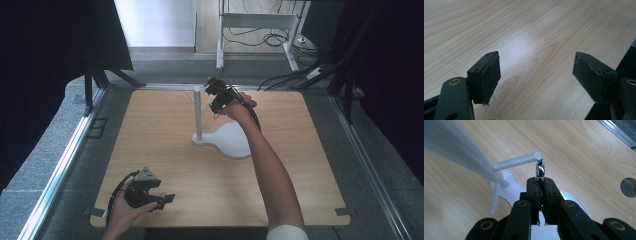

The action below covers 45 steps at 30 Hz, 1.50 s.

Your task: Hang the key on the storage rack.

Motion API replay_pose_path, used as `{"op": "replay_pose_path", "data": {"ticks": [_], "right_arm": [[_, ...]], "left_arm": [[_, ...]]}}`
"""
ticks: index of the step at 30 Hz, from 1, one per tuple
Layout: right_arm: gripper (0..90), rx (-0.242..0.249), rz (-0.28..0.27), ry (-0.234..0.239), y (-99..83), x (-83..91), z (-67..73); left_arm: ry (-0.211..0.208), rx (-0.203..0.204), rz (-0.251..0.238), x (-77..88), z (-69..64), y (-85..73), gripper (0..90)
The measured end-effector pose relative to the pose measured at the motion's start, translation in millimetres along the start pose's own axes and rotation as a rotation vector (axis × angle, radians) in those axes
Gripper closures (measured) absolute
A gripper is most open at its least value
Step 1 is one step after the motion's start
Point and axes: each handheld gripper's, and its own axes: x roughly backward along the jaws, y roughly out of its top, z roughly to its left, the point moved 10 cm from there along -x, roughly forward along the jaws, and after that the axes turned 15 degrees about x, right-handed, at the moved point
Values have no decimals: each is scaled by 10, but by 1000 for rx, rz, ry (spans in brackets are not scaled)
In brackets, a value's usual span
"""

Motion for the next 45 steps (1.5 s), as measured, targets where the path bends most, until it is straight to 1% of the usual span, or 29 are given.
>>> {"op": "replay_pose_path", "data": {"ticks": [6,8,10,14,23,25,29,31,32,35,37,39,41,45], "right_arm": [[846,-10,-2,-7,39,-6,-61],[846,-10,0,-16,58,2,-85],[845,-18,-8,-16,80,7,-101],[846,-13,-4,-28,101,14,-115],[845,-2,-5,-26,119,36,-56],[845,12,-7,-32,118,42,-35],[844,13,-12,-29,104,47,-10],[844,11,-32,-25,105,58,13],[844,13,-36,-28,106,59,22],[841,19,-41,-15,95,43,66],[789,22,-42,-5,88,33,96],[742,23,-46,18,80,31,141],[705,25,-47,10,70,44,159],[638,29,-74,7,41,100,198]], "left_arm": [[-2,1,-5,13,6,6,228],[-1,1,-6,16,10,6,228],[-2,3,-8,22,9,8,228],[-2,5,-12,31,10,14,228],[-2,-1,-11,34,-1,14,228],[-3,-1,-11,33,-3,14,228],[-1,-3,-10,30,-6,14,228],[-1,-6,-9,30,-15,14,228],[0,-6,-9,29,-16,14,228],[1,-6,-9,28,-16,14,228],[2,-5,-8,28,-12,13,228],[3,-2,-9,26,-9,13,228],[4,-2,-8,24,-7,13,228],[7,-9,-4,21,-3,11,228]]}}
